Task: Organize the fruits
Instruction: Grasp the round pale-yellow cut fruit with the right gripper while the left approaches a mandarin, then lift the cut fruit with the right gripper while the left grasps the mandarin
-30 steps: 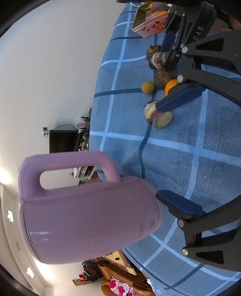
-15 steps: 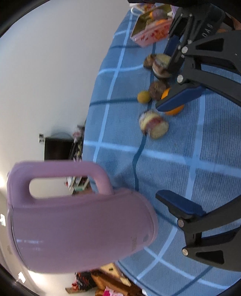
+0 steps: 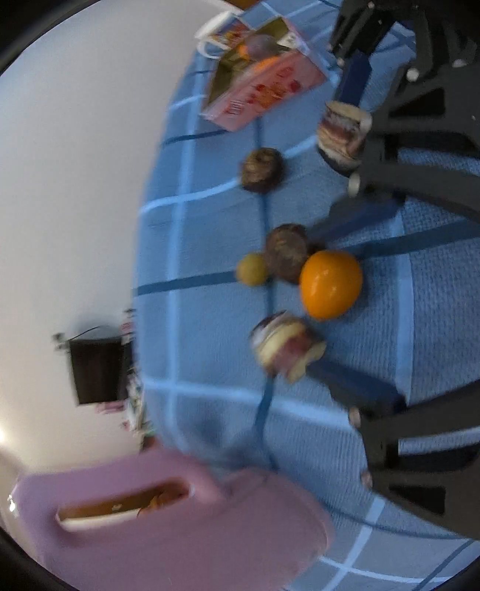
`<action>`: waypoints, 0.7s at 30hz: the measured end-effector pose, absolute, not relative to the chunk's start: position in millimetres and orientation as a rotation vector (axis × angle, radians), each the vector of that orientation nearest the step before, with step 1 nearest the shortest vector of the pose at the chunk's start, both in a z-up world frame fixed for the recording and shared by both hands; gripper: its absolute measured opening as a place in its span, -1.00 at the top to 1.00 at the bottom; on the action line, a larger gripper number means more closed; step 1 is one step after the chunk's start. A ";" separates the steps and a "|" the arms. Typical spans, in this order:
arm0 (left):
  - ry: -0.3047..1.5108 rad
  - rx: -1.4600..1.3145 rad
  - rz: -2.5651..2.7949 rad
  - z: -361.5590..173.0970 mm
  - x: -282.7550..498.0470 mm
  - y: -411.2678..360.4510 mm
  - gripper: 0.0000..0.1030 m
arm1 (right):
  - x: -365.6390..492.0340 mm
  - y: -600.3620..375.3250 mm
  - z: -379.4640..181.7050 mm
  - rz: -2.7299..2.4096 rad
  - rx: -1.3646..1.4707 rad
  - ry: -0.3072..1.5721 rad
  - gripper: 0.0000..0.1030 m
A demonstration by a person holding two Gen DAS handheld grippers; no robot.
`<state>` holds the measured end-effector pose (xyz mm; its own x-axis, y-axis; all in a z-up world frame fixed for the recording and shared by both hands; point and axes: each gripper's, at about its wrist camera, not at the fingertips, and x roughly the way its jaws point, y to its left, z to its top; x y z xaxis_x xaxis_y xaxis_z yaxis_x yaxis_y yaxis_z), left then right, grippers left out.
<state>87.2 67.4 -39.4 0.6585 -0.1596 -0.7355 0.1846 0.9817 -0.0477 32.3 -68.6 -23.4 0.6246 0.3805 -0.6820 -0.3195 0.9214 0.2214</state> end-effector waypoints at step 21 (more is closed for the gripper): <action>0.609 -0.160 -0.145 -9.2 50.7 102.5 0.16 | 20.0 -90.5 1.0 0.412 0.162 0.675 0.17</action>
<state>50.7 102.5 -9.2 0.8107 -0.1820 -0.5565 0.0876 0.9775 -0.1920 20.0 -90.5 1.0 0.7040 0.4202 -0.5726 -0.3168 0.9074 0.2763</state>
